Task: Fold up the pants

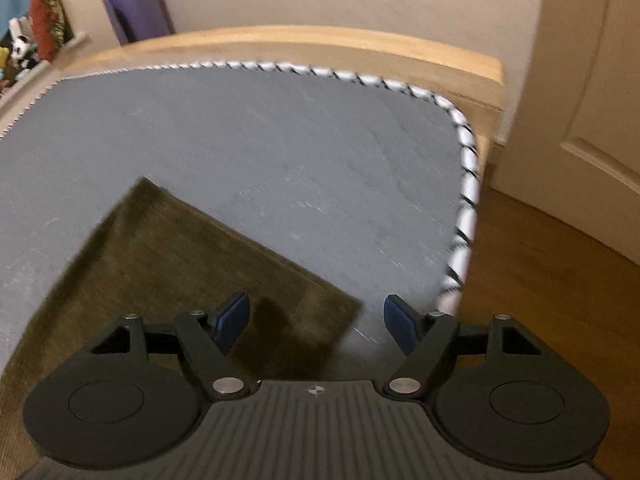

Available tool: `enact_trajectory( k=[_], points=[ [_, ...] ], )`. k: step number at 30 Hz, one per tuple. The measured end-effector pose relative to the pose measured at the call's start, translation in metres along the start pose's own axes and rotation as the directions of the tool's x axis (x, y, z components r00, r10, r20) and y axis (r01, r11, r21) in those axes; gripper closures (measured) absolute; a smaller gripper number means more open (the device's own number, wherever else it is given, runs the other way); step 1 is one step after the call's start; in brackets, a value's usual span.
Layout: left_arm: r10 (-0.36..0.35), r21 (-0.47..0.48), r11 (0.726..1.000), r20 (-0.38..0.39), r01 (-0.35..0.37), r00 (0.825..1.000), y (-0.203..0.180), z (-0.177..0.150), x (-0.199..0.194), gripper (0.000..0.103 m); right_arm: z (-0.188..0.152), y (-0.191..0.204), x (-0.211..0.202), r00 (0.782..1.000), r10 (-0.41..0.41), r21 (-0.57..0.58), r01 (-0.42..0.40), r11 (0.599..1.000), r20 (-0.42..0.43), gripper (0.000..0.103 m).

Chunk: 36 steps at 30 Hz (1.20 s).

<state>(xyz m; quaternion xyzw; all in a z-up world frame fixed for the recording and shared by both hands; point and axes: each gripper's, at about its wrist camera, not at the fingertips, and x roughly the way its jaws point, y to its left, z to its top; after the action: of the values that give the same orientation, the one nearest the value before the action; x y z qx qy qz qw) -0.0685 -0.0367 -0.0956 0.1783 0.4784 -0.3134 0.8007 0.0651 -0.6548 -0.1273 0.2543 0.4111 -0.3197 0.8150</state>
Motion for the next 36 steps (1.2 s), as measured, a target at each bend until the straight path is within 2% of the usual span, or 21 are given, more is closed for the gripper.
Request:
enact_trajectory(
  k=[3, 5, 6, 7, 8, 11, 13, 15, 16, 18, 20, 21, 22, 23, 26, 28, 29, 30, 31, 32, 36],
  points=[
    [0.034, 0.052, 0.998, -0.004, -0.033, 0.999, -0.009, -0.001, 0.003, 0.039, -0.004, -0.005, 0.004, 0.999, 0.021, 0.056, -0.018, 0.998, -0.045, 0.028],
    [0.052, 0.088, 0.995, 0.001, -0.052, 0.999, -0.012, -0.001, 0.009, 0.042, -0.005, 0.004, 0.004, 0.999, -0.023, 0.008, 0.023, 1.0, -0.03, 0.036],
    [0.048, 0.093, 0.994, 0.007, -0.049, 0.999, -0.013, 0.0, 0.008, 0.062, -0.006, 0.009, 0.005, 0.999, -0.046, -0.026, 0.046, 0.999, -0.017, 0.05],
    [0.053, 0.092, 0.994, 0.005, -0.053, 0.999, -0.012, 0.002, 0.007, 0.089, -0.008, 0.014, 0.004, 0.999, -0.046, -0.051, 0.046, 0.998, 0.006, 0.075],
    [0.06, 0.091, 0.994, 0.0, -0.059, 0.998, -0.01, 0.003, 0.004, 0.09, -0.006, 0.014, 0.002, 1.0, -0.017, -0.05, 0.018, 0.999, 0.013, 0.089],
    [0.0, 0.126, 0.992, 0.008, -0.001, 1.0, -0.007, 0.002, -0.016, 0.093, -0.001, 0.015, -0.002, 0.998, -0.027, 0.0, 0.027, 1.0, 0.051, 0.093],
    [-0.05, 0.201, 0.978, -0.021, 0.053, 0.999, -0.011, -0.005, -0.024, 0.103, 0.002, 0.014, -0.003, 0.996, -0.037, 0.017, 0.035, 0.999, 0.079, 0.093],
    [-0.129, 0.219, 0.964, -0.105, 0.149, 0.986, -0.015, -0.019, -0.015, 0.103, 0.002, 0.016, 0.004, 0.997, -0.049, 0.007, 0.049, 0.999, 0.064, 0.092],
    [-0.109, 0.25, 0.959, -0.115, 0.134, 0.987, -0.02, -0.024, -0.011, 0.103, -0.001, 0.017, 0.009, 0.997, -0.062, -0.012, 0.063, 0.998, 0.056, 0.091],
    [-0.105, 0.26, 0.958, -0.061, 0.117, 0.993, -0.02, -0.023, -0.023, 0.095, -0.005, 0.024, 0.012, 0.992, -0.101, -0.061, 0.106, 0.993, 0.076, 0.088],
    [-0.138, 0.154, 0.98, 0.072, 0.126, 0.988, 0.001, -0.015, -0.052, 0.072, -0.005, 0.03, 0.006, 0.984, -0.148, -0.068, 0.155, 0.986, 0.097, 0.073],
    [-0.136, 0.097, 0.988, 0.129, 0.124, 0.982, 0.014, -0.012, -0.065, 0.059, -0.004, 0.033, -0.001, 0.977, -0.173, -0.052, 0.18, 0.982, 0.122, 0.057],
    [-0.114, 0.052, 0.993, 0.169, 0.106, 0.979, 0.027, -0.013, -0.075, 0.059, -0.003, 0.036, -0.009, 0.971, -0.181, -0.037, 0.189, 0.981, 0.153, 0.046],
    [-0.073, 0.011, 0.997, 0.188, 0.072, 0.979, 0.04, -0.014, -0.081, 0.059, -0.002, 0.04, -0.014, 0.968, -0.178, -0.031, 0.187, 0.982, 0.179, 0.044],
    [0.107, -0.1, 0.99, 0.131, -0.095, 0.986, 0.083, -0.026, -0.084, 0.059, -0.002, 0.058, -0.036, 0.968, -0.099, -0.057, 0.115, 0.992, 0.231, 0.042],
    [0.216, -0.13, 0.969, 0.022, -0.212, 0.976, 0.106, -0.041, -0.072, 0.06, -0.007, 0.076, -0.047, 0.977, -0.003, -0.084, 0.022, 0.996, 0.214, 0.037],
    [0.261, -0.119, 0.957, -0.055, -0.266, 0.964, 0.114, -0.053, -0.062, 0.06, -0.01, 0.085, -0.052, 0.98, 0.053, -0.098, -0.034, 0.995, 0.193, 0.037],
    [0.276, -0.094, 0.953, -0.121, -0.288, 0.954, 0.117, -0.063, -0.052, 0.061, -0.015, 0.097, -0.058, 0.978, 0.118, -0.125, -0.098, 0.987, 0.171, 0.037],
    [0.279, -0.049, 0.956, -0.139, -0.289, 0.95, 0.115, -0.074, -0.046, 0.063, -0.019, 0.109, -0.064, 0.974, 0.16, -0.156, -0.136, 0.978, 0.16, 0.037],
    [0.279, -0.026, 0.959, -0.106, -0.283, 0.955, 0.111, -0.079, -0.051, 0.065, -0.024, 0.121, -0.072, 0.968, 0.198, -0.194, -0.167, 0.967, 0.153, 0.037],
    [0.239, -0.069, 0.966, -0.125, -0.249, 0.963, 0.113, -0.09, -0.068, 0.066, -0.048, 0.171, -0.112, 0.928, 0.353, -0.334, -0.297, 0.894, 0.12, 0.034]
  ],
)
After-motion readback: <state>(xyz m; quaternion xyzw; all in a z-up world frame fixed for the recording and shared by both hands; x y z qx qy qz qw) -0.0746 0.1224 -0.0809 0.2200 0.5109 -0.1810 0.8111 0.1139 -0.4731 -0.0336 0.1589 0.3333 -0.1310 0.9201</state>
